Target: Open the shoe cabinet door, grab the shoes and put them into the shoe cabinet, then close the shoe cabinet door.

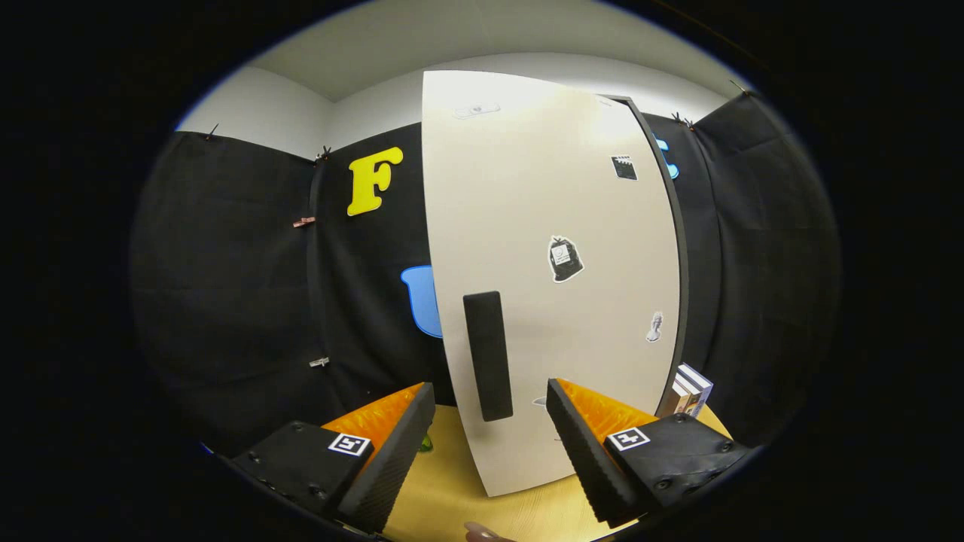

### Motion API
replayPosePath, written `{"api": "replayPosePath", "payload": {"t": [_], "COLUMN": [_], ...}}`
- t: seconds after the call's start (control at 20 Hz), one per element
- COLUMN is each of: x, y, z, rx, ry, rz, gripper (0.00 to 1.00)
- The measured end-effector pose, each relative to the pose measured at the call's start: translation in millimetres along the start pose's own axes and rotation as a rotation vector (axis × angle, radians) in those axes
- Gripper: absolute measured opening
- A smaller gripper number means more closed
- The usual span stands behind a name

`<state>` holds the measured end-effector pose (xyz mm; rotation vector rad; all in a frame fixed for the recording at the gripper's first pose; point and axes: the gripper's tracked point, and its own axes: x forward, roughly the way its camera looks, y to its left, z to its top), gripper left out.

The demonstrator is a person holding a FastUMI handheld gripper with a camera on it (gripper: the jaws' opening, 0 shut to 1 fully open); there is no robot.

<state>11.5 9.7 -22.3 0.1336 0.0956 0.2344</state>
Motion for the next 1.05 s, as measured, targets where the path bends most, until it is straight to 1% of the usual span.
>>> {"api": "replayPosePath", "payload": {"t": [0.5, 0.7, 1.05], "x": [-0.2, -3.4, 4.2], "y": [8.5, 4.0, -0.5], "z": [-5.3, -5.7, -9.9], "rx": [-0.021, -0.022, -0.03], "ry": [-0.017, -0.011, -0.012], "rz": [-0.038, -0.042, -0.038], "gripper": [0.98, 0.98, 0.98]}}
